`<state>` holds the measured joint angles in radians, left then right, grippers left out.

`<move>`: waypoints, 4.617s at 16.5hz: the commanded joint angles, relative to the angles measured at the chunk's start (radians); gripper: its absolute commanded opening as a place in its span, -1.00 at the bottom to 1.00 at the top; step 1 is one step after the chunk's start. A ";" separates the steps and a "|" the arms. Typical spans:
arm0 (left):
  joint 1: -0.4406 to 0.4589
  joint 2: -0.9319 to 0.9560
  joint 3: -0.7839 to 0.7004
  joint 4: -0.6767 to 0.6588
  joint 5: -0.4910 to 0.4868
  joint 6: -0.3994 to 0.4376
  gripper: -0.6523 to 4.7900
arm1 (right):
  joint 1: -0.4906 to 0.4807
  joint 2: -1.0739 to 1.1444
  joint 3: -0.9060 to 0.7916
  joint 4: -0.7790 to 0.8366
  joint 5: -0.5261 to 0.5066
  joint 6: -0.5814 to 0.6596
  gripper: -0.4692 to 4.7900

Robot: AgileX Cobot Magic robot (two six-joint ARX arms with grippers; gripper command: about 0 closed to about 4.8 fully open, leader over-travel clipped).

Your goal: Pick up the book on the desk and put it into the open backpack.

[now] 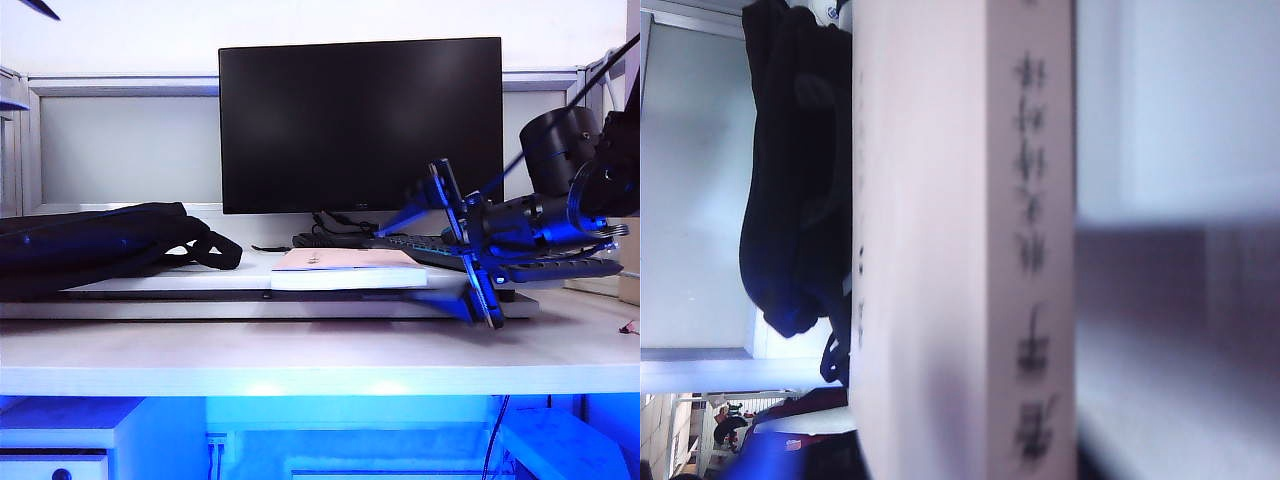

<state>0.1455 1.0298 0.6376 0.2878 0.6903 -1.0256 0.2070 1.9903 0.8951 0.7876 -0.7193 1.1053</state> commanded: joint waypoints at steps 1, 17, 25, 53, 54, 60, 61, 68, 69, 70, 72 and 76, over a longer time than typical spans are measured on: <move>0.002 0.001 0.004 0.029 0.010 0.005 1.00 | -0.001 0.039 0.036 0.003 -0.001 0.004 -0.28; 0.181 0.414 0.073 0.260 0.095 -0.115 1.00 | -0.001 0.051 0.044 0.150 -0.077 0.056 -0.84; 0.180 0.608 0.134 0.276 0.028 -0.021 1.00 | -0.001 0.051 0.044 0.169 -0.096 0.077 -0.84; 0.103 0.786 0.216 0.258 0.147 0.005 1.00 | 0.047 0.023 0.046 0.413 -0.128 0.231 -0.84; 0.103 0.786 0.216 0.250 0.162 0.004 1.00 | 0.047 0.023 0.046 0.415 -0.120 0.230 -0.84; 0.101 0.796 0.224 0.252 0.002 0.027 1.00 | 0.048 0.023 0.162 0.399 -0.159 0.256 -0.84; 0.099 0.815 0.238 0.252 0.003 0.027 1.00 | 0.048 0.023 0.175 0.387 -0.158 0.256 -0.84; -0.001 0.942 0.483 0.274 -0.051 0.019 1.00 | 0.049 0.023 0.182 0.369 -0.196 0.257 -0.84; -0.002 0.942 0.494 0.273 -0.050 0.019 0.87 | 0.050 0.023 0.181 0.368 -0.201 0.257 -0.84; -0.002 0.942 0.494 0.275 -0.042 0.019 0.27 | 0.050 0.023 0.182 0.369 -0.203 0.257 -0.84; -0.001 0.942 0.494 0.290 -0.005 0.020 -0.79 | 0.050 0.023 0.182 0.369 -0.204 0.268 -0.84; 0.000 0.942 0.494 0.478 0.088 -0.092 -0.78 | 0.077 0.023 0.183 0.389 -0.199 0.287 -0.84</move>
<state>0.1524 1.9785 1.1240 0.6380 0.7235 -1.0798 0.2699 2.0285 1.0657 1.0885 -0.9173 1.3952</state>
